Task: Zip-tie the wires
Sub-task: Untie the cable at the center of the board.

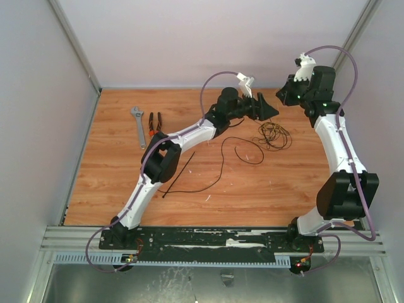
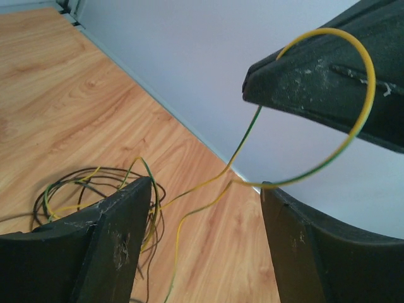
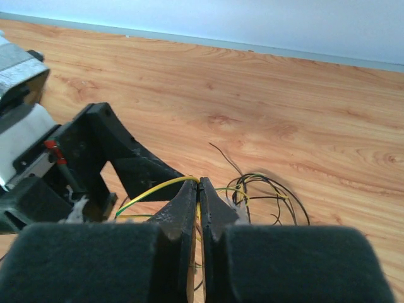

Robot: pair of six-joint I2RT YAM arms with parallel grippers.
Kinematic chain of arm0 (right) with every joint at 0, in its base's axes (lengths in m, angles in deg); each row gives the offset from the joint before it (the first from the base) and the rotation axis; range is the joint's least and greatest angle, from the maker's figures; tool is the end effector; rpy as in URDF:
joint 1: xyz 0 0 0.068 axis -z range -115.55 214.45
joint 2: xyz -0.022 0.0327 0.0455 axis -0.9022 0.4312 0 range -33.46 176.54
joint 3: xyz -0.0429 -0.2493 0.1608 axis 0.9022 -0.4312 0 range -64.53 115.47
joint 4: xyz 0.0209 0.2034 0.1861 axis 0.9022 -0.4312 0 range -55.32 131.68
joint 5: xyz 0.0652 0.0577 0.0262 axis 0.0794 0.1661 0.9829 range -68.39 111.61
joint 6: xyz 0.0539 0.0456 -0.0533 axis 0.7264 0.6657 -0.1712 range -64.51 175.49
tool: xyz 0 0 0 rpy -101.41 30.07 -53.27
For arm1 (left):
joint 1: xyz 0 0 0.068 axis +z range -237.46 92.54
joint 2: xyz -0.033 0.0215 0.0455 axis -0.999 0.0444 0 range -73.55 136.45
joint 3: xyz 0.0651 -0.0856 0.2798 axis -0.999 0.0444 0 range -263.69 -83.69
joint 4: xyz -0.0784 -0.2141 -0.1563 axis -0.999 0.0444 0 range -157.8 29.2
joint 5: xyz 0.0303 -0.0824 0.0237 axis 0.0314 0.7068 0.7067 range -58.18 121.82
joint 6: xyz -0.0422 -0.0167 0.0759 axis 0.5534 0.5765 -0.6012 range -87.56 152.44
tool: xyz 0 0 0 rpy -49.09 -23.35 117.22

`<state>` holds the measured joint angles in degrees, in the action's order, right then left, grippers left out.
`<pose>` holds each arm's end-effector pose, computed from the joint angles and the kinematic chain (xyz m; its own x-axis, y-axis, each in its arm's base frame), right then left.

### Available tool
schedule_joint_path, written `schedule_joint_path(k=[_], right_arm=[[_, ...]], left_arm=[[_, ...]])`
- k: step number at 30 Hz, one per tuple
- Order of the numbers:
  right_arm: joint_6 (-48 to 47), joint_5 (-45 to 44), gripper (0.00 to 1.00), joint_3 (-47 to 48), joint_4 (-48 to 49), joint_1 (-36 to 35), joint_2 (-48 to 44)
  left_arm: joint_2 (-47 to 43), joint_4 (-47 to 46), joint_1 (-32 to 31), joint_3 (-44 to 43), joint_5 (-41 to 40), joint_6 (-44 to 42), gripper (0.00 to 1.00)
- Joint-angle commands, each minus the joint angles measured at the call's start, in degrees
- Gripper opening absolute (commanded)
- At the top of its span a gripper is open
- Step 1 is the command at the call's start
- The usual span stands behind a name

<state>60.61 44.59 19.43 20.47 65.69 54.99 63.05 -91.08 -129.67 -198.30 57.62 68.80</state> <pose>0.4094 0.0219 0.3811 -0.4615 0.0922 -0.8824 -0.2918 0.9235 0.2491 0.4518 -0.4561 0.2752 -0.5362 -0.2342 -0.8109 0.7566 0.2924 -0.5848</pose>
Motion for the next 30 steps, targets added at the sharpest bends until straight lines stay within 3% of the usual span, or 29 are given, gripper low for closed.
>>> schedule_joint_path(k=[1, 4, 7, 12, 15, 23, 30], right_arm=[[1.6, 2.6, 0.0, 1.2, 0.4, 0.0, -1.5], [1.9, 2.9, 0.0, 0.7, 0.6, -0.1, -1.9], [2.1, 3.1, 0.0, 0.3, 0.9, -0.1, -2.3], [2.1, 2.0, 0.0, 0.5, 1.0, -0.1, -2.6], [2.1, 0.0, 0.1, 1.2, 0.8, 0.0, -3.1], [2.4, -6.3, 0.57, -3.0, 1.7, 3.9, -8.1], [0.8, -0.1, 0.71, -12.9, 6.6, 6.7, -9.5]], left_arm=[[2.6, 0.4, -1.5, -5.4, -0.8, 0.1, 0.74], [3.8, 0.5, -1.9, -7.1, -1.4, 0.3, 0.69], [4.6, 0.1, -2.2, -7.9, -1.5, 0.6, 0.56], [4.9, 0.5, -2.4, -8.5, -2.0, 0.5, 0.2], [4.7, 2.9, -2.4, -9.4, -3.6, -0.5, 0.0], [7.0, 12.1, -0.2, -24.9, -7.5, -2.7, 0.0], [2.3, 11.2, 5.2, -25.6, -7.0, 0.2, 0.0]])
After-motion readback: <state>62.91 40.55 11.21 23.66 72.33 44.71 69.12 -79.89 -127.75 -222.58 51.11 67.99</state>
